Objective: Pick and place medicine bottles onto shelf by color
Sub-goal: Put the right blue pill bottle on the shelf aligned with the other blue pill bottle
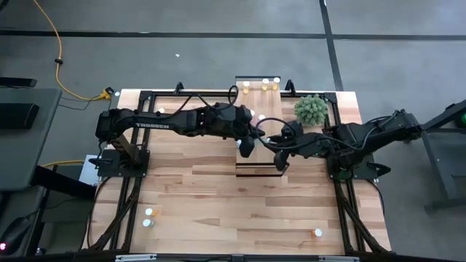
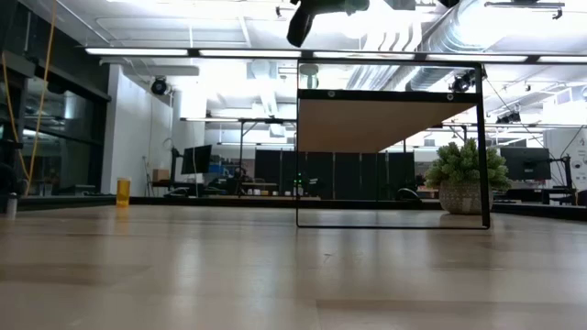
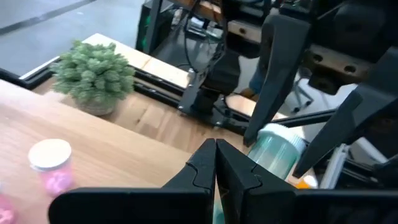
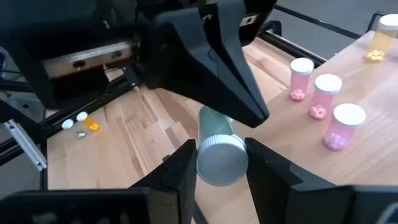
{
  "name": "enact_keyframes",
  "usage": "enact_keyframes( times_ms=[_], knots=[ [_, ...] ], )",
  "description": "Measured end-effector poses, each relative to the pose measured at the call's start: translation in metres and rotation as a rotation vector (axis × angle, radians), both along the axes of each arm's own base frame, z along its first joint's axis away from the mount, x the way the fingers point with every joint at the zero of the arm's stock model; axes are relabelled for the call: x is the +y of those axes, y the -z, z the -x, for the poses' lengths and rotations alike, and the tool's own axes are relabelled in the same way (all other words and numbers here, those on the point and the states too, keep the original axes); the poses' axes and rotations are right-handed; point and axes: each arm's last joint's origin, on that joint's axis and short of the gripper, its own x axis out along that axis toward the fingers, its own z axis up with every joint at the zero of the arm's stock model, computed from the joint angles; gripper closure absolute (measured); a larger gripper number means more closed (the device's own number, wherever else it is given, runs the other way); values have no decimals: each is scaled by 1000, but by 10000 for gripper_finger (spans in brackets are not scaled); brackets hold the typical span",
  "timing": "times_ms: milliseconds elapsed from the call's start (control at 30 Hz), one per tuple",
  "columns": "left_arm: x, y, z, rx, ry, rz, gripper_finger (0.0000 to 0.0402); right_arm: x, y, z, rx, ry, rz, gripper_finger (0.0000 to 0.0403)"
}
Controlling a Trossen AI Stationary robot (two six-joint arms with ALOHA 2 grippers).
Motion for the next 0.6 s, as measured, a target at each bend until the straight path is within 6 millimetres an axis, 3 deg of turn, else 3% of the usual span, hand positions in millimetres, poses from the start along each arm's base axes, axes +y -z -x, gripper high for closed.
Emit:
enact_keyframes(
  times_ms=[600],
  knots=[
    [-2,2,1,30,-10,-16,401,-11,0,-2,-1,43,12,294]
  ],
)
